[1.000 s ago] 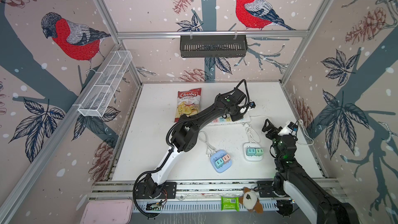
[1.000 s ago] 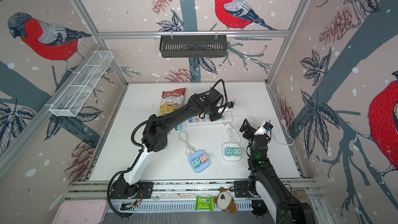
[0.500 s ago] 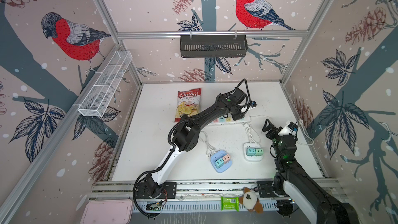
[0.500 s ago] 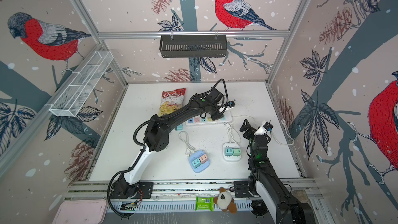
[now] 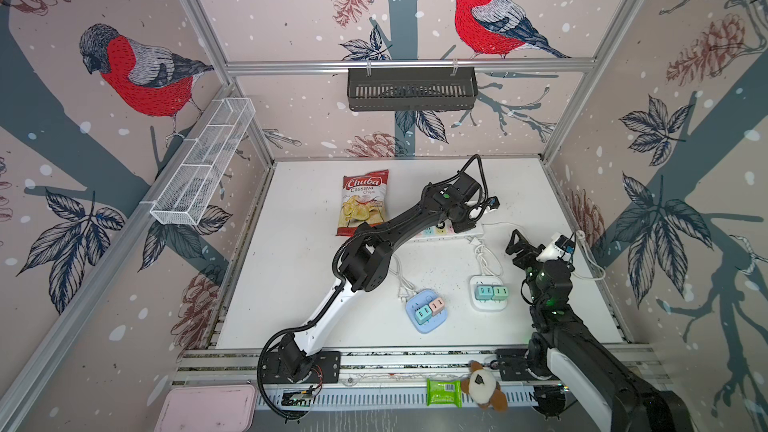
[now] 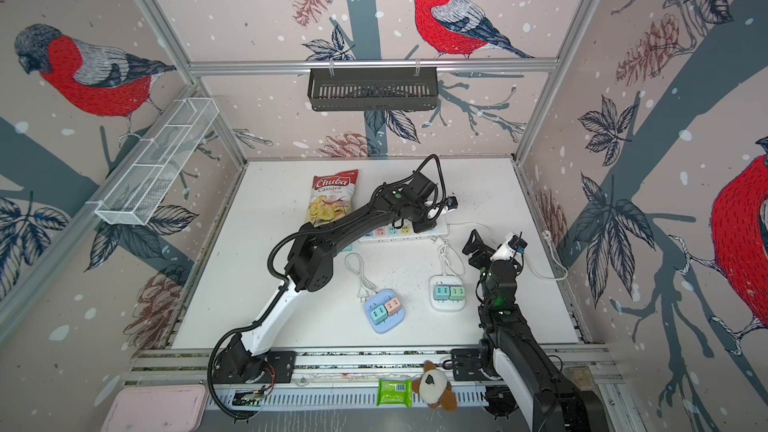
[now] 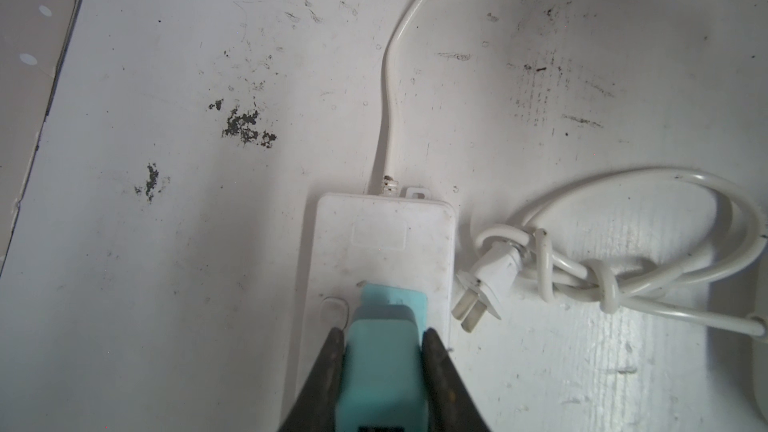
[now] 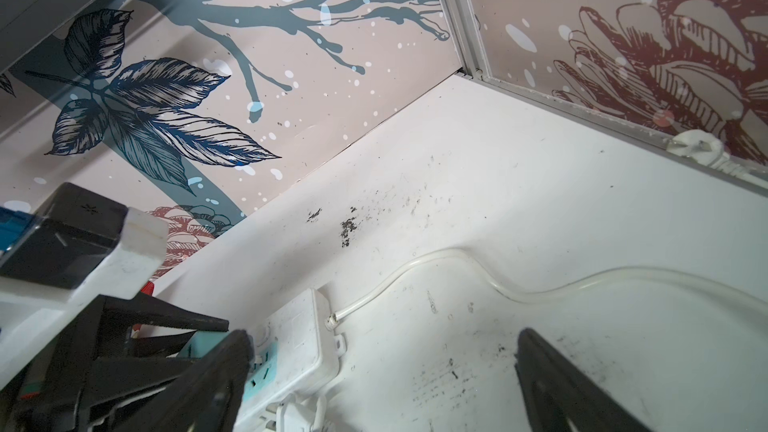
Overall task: Insert the plug
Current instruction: 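Lower the teal charger with the left gripper into the teal socket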
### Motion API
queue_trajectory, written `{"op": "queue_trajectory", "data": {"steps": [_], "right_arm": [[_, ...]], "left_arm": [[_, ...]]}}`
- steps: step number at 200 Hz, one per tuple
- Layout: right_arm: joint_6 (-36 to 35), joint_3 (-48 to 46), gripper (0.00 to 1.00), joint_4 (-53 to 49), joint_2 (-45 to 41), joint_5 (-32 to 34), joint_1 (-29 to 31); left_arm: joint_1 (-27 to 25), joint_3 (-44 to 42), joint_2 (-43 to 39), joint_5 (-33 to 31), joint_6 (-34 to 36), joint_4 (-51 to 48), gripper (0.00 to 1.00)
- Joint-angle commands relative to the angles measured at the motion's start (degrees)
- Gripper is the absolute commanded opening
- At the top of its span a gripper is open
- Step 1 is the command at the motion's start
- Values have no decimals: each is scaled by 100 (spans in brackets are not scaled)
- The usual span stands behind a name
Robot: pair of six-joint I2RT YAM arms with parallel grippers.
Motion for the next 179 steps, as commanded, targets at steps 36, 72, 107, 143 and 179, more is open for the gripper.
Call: {"op": "queue_trajectory", "data": {"steps": [36,72,107,143,179], "right_arm": [[76,9,99,94,0,-37,-4],[79,2,100,83,-4,-40,1],[78,8,100,91,-4,-36,-4],[85,0,100,91,4,-35,-4],[85,5,99,91,6,-27,-4]], "left_arm": [[-82,97,91,-182,243,-61,0],[-100,379,283,-363,264,-331,0],[-100,432,318,-615,260,-443,0],[-98,423,274,-645,242,-450,0],[-106,345,50,-443,92,-248,0]]}}
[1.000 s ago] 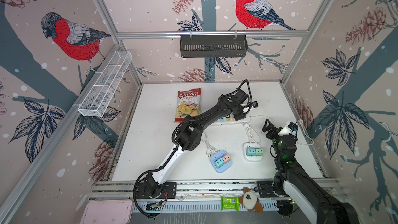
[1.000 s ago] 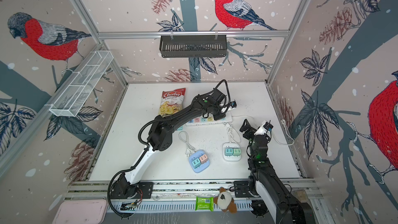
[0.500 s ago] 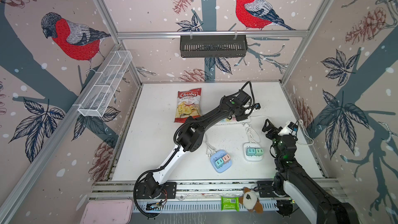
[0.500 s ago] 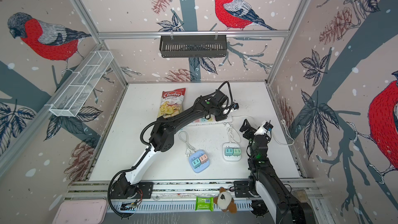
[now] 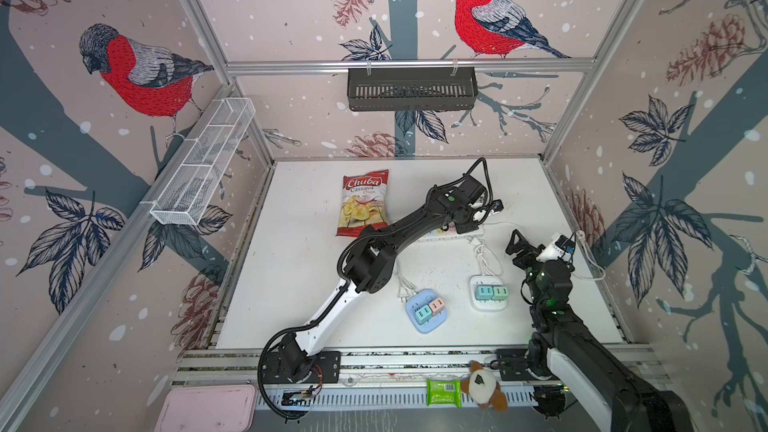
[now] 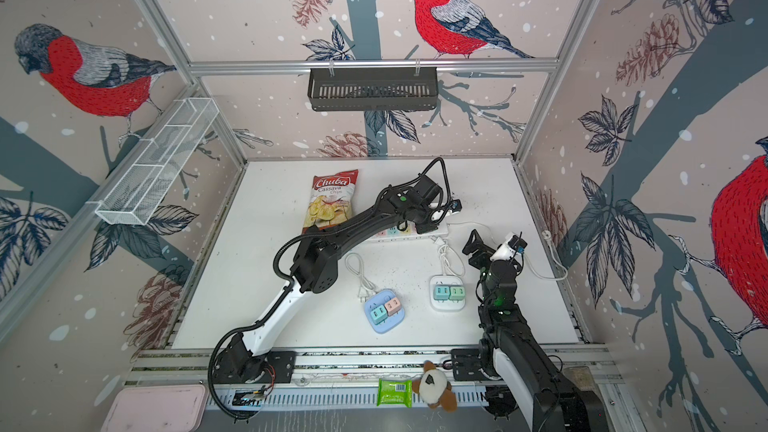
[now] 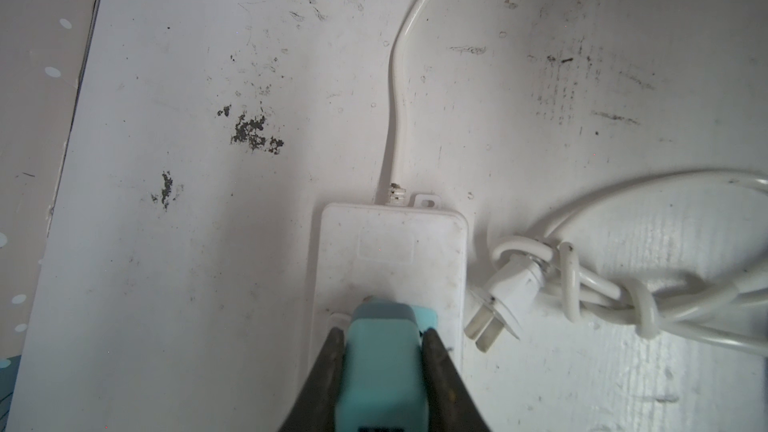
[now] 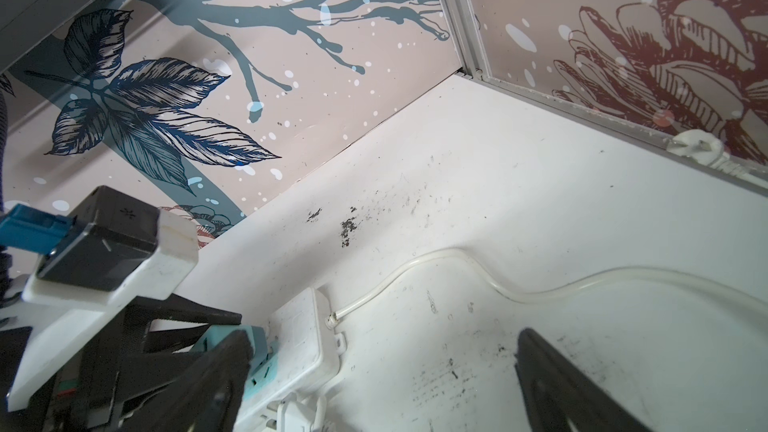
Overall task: Insert the plug
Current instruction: 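Lower the teal charger with the left gripper into the teal socket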
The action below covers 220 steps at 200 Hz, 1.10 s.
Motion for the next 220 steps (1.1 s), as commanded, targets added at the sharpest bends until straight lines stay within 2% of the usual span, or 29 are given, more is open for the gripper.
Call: {"op": "queue_trajectory", "data": {"steps": [1,49,71,124,220], "right_arm": [[83,2,100,91,1,-29,-4],[87,8,100,92,0,-37,-3],[82,1,100,90,-2,-40,-4],[83,6,99,91,-3,-38,-4],[83,4,100,89,4,-25,-4]], "left_arm": [[-2,-64,-211,43,-61,-89,0],[-74,-613,-765,208,-237,746,0],[-74,-537,-731,208,-202,658,0],[-92,-354,-446,-382,25,209,0],[-100,-328,-184,-471,89,98,0]]}}
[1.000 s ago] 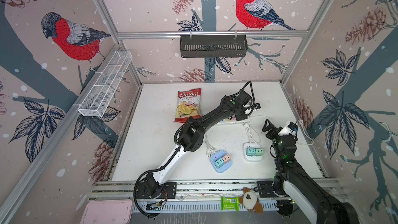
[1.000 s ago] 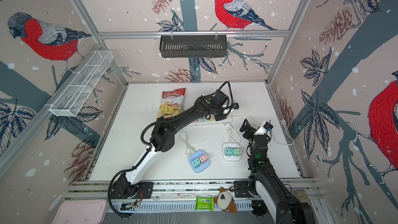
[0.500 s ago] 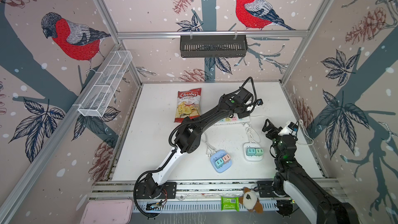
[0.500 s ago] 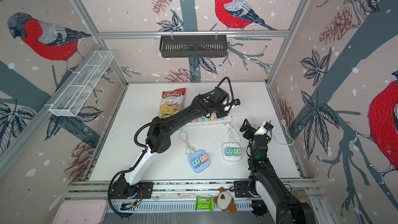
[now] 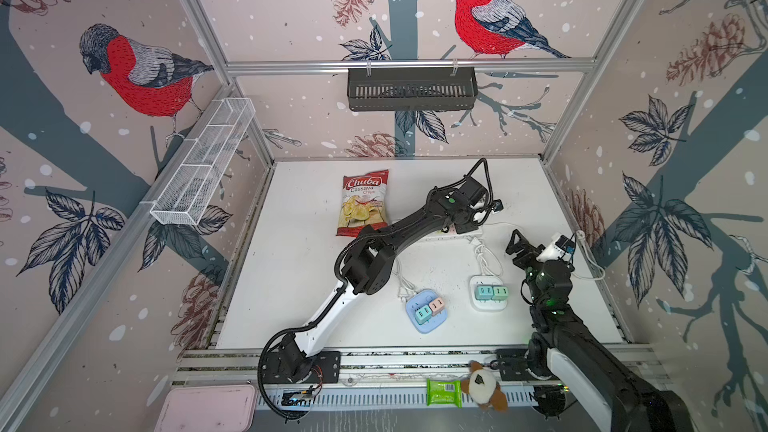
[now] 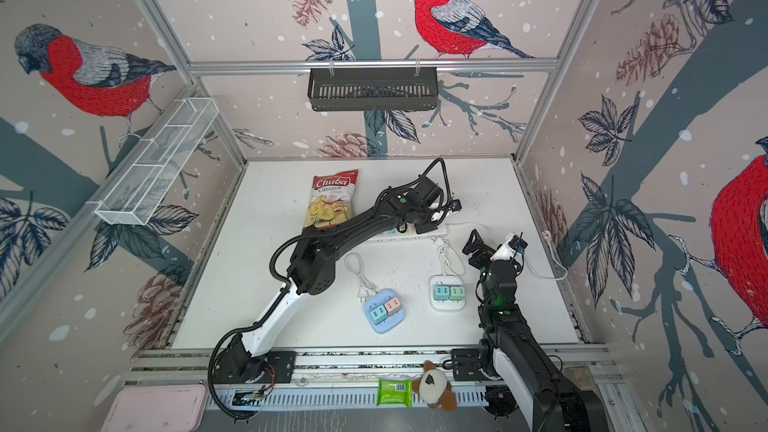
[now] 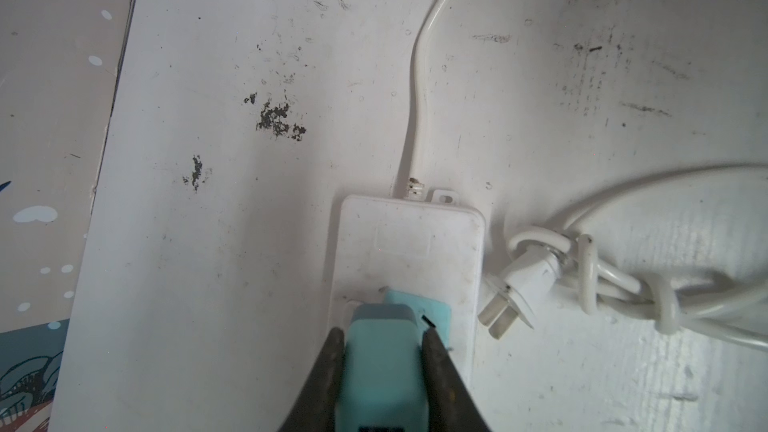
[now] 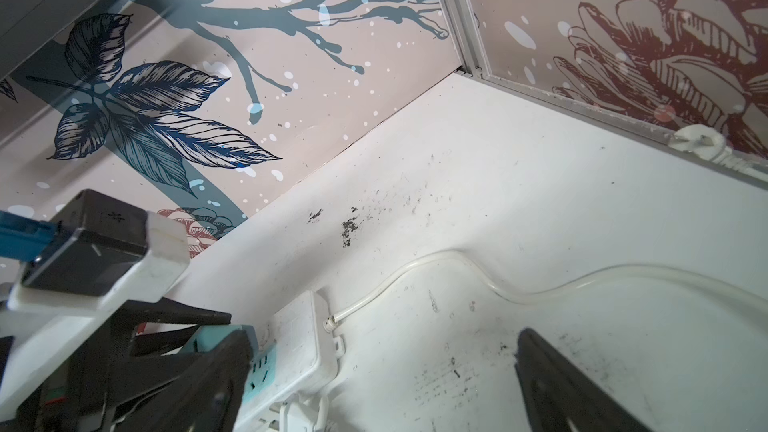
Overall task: Insert the plug
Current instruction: 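Lower the teal charger with the left gripper into the teal socket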
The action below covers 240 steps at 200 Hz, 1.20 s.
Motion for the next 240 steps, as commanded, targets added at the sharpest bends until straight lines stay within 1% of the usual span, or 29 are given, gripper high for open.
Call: {"op": "queue_trajectory", "data": {"steps": [1,33,107,197,222,240], "right_arm": [[6,2,100,86,0,-24,-4],[4,6,100,87,3,-30,-4],[11,7,100,92,0,-31,-2],[17,1,100,74,-19,-22,-4],[12,6,100,78,-12,-14,-4],[12,3,100,78,-3,-10,-4]], "left_arm": [[-4,63,37,-69,128,-152,0],[-9,59,52,-90,120,-208,0],[-9,84,-15,198,9,-622,0],[9,243,326,311,12,-633,0],[45,250,349,410,-54,-696,0],[100,336,361,424,-250,-840,0]]}}
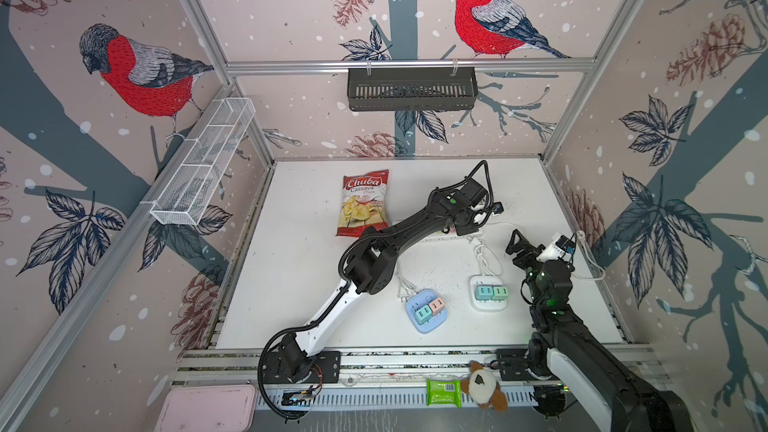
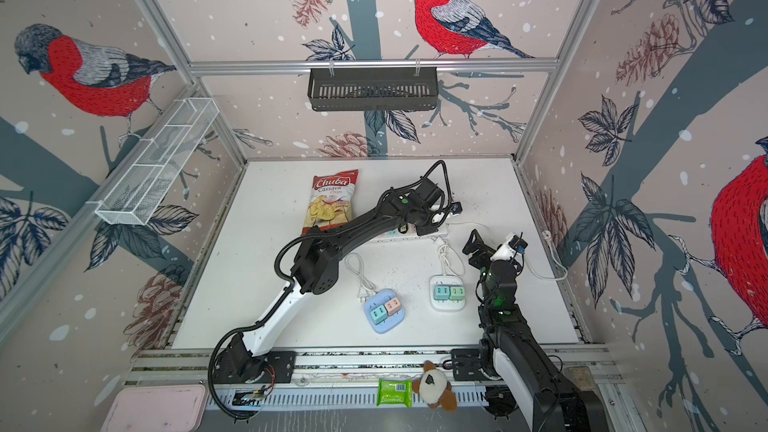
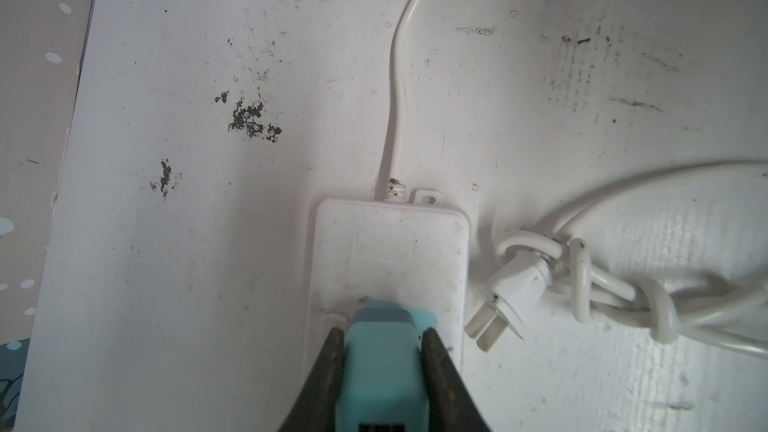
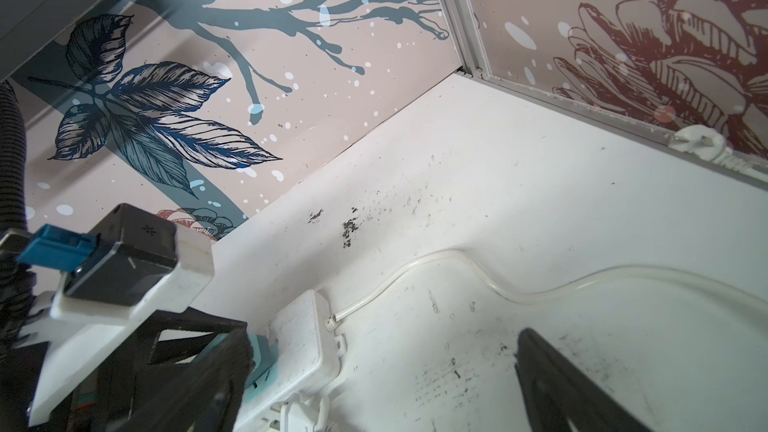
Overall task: Insert the plug
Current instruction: 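Lower the teal charger with the left gripper into the teal socket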
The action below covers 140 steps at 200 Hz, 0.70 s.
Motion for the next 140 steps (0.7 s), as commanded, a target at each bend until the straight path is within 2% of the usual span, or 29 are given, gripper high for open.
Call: {"op": "queue_trajectory", "data": {"steps": [1,25,53,85,140], "right_arm": [[11,6,100,76,4,-10,-4],[11,1,99,74,-2,-15,-4],[18,5,100,91,6,-8,-2],[20,17,100,99,55,-3,-12],[-239,261,100,259,678,-384,142]], "left_arm": [[72,73,108,197,-237,-649,0],[169,385,104,362,-428,-1366,0],[165,-121,-309,295,-282,-1822,0],[176,-493,-572,283,-88,-1939,0],[608,-518,-131,595,121,-1708,0]]}}
